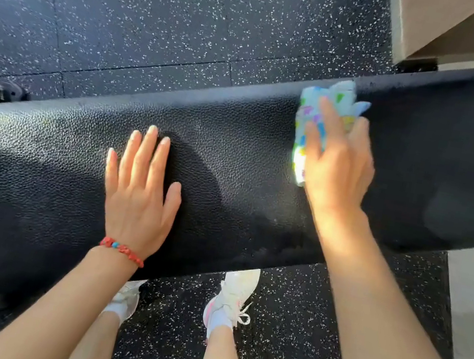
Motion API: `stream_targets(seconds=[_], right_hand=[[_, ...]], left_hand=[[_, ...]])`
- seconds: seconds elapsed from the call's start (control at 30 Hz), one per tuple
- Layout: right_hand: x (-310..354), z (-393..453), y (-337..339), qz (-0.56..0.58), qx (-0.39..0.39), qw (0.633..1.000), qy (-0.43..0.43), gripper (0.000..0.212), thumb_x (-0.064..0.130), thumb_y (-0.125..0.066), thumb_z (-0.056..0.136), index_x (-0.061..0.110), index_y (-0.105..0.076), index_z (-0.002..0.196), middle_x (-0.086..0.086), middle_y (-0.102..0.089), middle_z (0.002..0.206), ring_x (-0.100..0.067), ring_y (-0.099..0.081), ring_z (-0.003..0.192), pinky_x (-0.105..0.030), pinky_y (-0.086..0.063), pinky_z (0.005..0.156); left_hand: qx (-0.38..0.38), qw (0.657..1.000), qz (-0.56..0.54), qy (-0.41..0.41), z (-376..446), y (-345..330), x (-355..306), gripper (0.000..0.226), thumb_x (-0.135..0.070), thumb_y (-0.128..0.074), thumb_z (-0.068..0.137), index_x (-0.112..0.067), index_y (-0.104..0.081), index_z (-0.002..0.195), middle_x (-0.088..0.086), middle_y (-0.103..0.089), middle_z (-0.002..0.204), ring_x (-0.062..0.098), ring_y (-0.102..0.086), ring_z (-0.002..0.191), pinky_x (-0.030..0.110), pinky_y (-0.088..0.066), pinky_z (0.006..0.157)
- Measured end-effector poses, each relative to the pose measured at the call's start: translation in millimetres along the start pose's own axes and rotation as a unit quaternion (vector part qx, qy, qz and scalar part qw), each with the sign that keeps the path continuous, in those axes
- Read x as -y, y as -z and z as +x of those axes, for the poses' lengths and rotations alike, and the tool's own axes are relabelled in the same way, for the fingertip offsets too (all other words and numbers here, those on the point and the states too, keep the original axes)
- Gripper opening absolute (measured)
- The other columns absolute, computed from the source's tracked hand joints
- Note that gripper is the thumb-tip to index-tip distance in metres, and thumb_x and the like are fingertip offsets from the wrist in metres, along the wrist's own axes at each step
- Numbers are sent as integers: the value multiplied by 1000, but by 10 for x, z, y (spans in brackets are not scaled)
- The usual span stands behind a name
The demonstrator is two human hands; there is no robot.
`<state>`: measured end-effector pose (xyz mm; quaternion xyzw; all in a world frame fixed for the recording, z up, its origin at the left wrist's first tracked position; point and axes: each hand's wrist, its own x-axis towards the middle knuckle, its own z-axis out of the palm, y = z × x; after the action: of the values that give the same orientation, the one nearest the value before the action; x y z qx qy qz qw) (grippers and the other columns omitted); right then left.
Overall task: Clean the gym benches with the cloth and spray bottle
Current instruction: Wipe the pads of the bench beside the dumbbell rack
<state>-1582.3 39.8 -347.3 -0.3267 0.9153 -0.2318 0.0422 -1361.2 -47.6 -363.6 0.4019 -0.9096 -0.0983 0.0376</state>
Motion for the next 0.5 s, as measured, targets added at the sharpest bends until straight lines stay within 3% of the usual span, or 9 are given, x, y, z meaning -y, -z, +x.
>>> stream_targets(seconds=[0.07, 0.13, 0.23, 0.33, 0.43, 0.5], right_hand=[[-45, 22, 9, -24, -36, 999, -31, 33, 25, -54, 91, 20, -57, 123, -24, -54, 96, -39, -54, 80, -42, -45, 58], [92, -94, -16, 2, -12, 1000, -21, 33, 18, -59, 87, 19, -60, 121, -24, -56, 93, -38, -55, 78, -40, -47, 58], [203, -405, -8, 10, 32, 995, 93, 33, 8, -70, 78, 14, -68, 110, -20, -60, 78, -33, -58, 64, -33, -47, 48], [30, -405, 86, 18, 57, 986, 157, 38, 10, -71, 74, 13, -67, 112, -19, -58, 73, -33, -57, 59, -33, -45, 43], [-360, -158, 256, -14, 7, 996, 87, 33, 29, -55, 87, 18, -64, 117, -23, -58, 83, -38, -59, 72, -39, -48, 50], [-678, -16, 375, -45, -21, 999, 12, 34, 30, -53, 91, 19, -60, 122, -26, -56, 94, -41, -57, 82, -45, -48, 59]], left_hand=[[-10, 1000, -14, -26, 48, -12, -194, 54, -28, -38, 90, -2, -39, 136, 19, -36, 145, 36, -28, 135, 53, -14, 111], [-16, 998, -26, -59, 122, -45, -418, 52, -28, -39, 90, -3, -40, 136, 18, -36, 145, 34, -30, 135, 53, -16, 111], [-13, 997, -47, -64, 217, -116, -700, 51, -27, -40, 89, -3, -43, 134, 18, -38, 143, 34, -31, 134, 54, -18, 110], [13, 998, -26, -55, 211, -200, -801, 53, -28, -39, 89, -3, -42, 135, 17, -37, 144, 35, -31, 134, 55, -19, 109], [22, 998, -1, -58, 200, -249, -759, 54, -32, -36, 91, -6, -37, 138, 14, -33, 148, 32, -27, 136, 53, -16, 111], [22, 998, -3, -59, 199, -268, -747, 55, -34, -35, 91, -8, -35, 140, 13, -32, 149, 31, -25, 137, 52, -14, 112]])
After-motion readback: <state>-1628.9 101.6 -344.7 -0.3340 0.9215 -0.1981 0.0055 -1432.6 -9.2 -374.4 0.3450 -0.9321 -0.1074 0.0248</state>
